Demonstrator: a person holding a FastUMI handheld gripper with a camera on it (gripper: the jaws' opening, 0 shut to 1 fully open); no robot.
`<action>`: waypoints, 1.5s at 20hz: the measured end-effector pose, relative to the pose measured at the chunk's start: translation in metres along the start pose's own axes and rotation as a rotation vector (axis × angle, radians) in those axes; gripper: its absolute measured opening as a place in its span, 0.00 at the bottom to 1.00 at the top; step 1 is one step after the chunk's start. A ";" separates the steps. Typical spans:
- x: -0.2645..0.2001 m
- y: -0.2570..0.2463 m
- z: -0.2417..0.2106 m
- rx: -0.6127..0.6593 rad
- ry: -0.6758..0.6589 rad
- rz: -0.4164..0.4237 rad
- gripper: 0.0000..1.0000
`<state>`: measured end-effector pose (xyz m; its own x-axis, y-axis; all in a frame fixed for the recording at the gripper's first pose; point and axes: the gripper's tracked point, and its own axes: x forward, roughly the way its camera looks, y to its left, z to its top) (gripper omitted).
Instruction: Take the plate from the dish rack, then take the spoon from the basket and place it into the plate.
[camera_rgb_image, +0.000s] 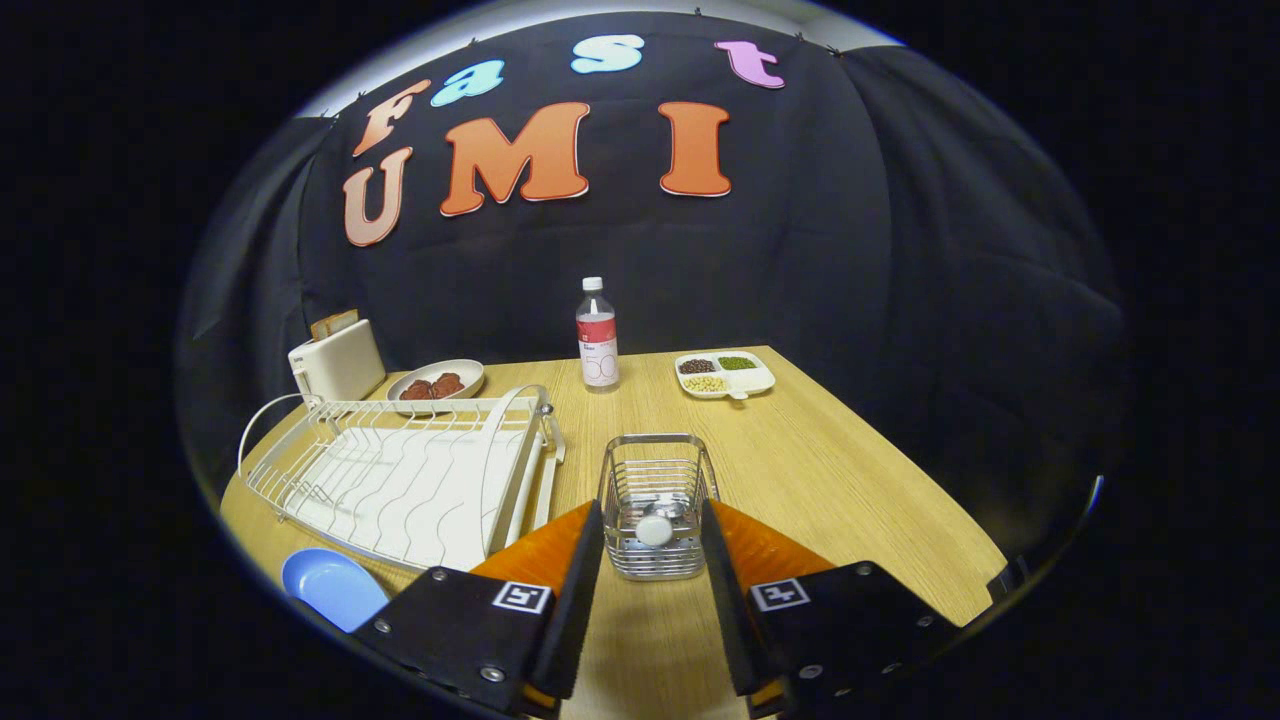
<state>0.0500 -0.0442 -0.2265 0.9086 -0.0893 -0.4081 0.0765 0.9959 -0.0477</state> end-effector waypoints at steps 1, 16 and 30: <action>0.003 0.001 -0.001 0.003 0.001 0.008 0.48; -0.029 -0.009 0.047 -0.025 -0.102 -0.023 0.05; -0.151 0.110 0.047 -0.022 -0.151 0.054 0.05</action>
<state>-0.0597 0.0798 -0.1272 0.9628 -0.0316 -0.2685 0.0189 0.9986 -0.0500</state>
